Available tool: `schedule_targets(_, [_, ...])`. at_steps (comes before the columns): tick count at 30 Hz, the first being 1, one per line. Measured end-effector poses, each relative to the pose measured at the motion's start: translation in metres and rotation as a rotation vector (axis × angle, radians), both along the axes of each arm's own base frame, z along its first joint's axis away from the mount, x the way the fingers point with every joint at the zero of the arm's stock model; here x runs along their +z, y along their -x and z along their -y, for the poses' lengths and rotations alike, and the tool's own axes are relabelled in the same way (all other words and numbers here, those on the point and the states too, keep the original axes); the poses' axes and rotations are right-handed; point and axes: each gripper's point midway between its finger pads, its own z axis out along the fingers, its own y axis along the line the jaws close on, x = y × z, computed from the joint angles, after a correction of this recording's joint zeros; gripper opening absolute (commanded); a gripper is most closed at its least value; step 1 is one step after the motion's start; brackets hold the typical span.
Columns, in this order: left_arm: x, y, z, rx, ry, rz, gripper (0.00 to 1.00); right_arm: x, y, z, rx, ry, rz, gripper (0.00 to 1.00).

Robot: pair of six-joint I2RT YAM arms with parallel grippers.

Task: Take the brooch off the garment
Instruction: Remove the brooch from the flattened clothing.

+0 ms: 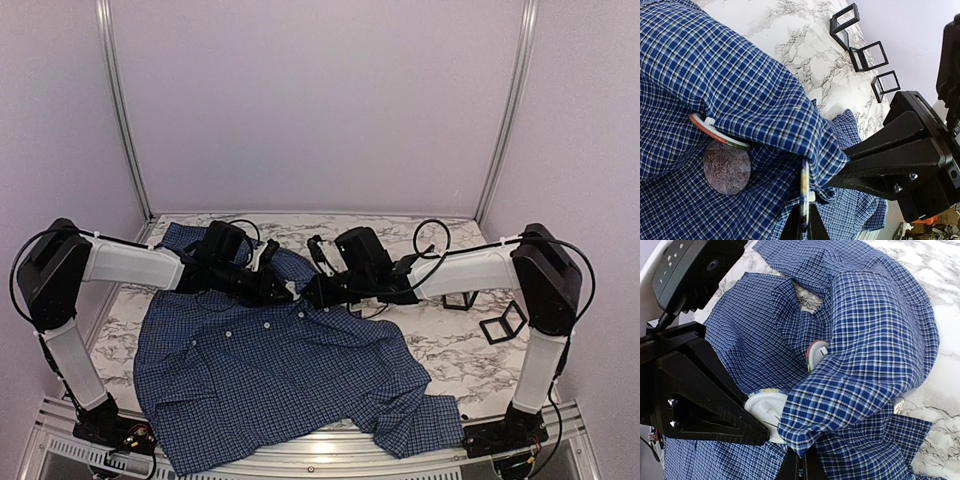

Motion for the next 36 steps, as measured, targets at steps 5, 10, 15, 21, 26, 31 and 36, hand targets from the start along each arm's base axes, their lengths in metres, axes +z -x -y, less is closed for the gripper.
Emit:
schedule_targets(5, [0.003, -0.001, 0.002, 0.003, -0.019, 0.007, 0.00, 0.003, -0.002, -0.001, 0.001, 0.001, 0.009, 0.02])
schedule_targets(10, [-0.001, 0.001, 0.002, 0.003, -0.044, -0.005, 0.00, 0.002, -0.001, -0.001, 0.005, 0.004, 0.011, 0.03])
schedule_targets(15, [-0.006, 0.000, 0.001, 0.007, -0.071, -0.014, 0.00, 0.002, 0.000, -0.002, 0.010, 0.004, 0.013, 0.04])
schedule_targets(21, [-0.016, -0.001, 0.000, 0.014, -0.122, -0.025, 0.00, 0.004, 0.000, -0.003, 0.015, -0.002, 0.018, 0.04])
schedule_targets(26, [-0.020, 0.000, -0.002, 0.018, -0.151, -0.032, 0.00, 0.005, -0.001, -0.003, 0.015, -0.006, 0.022, 0.05])
schedule_targets(31, [-0.025, 0.000, -0.007, 0.033, -0.182, -0.039, 0.00, 0.005, -0.001, -0.003, 0.015, -0.007, 0.022, 0.06])
schedule_targets(36, [-0.017, 0.001, -0.011, 0.046, -0.193, -0.026, 0.00, 0.006, -0.001, -0.004, 0.015, -0.011, 0.023, 0.06])
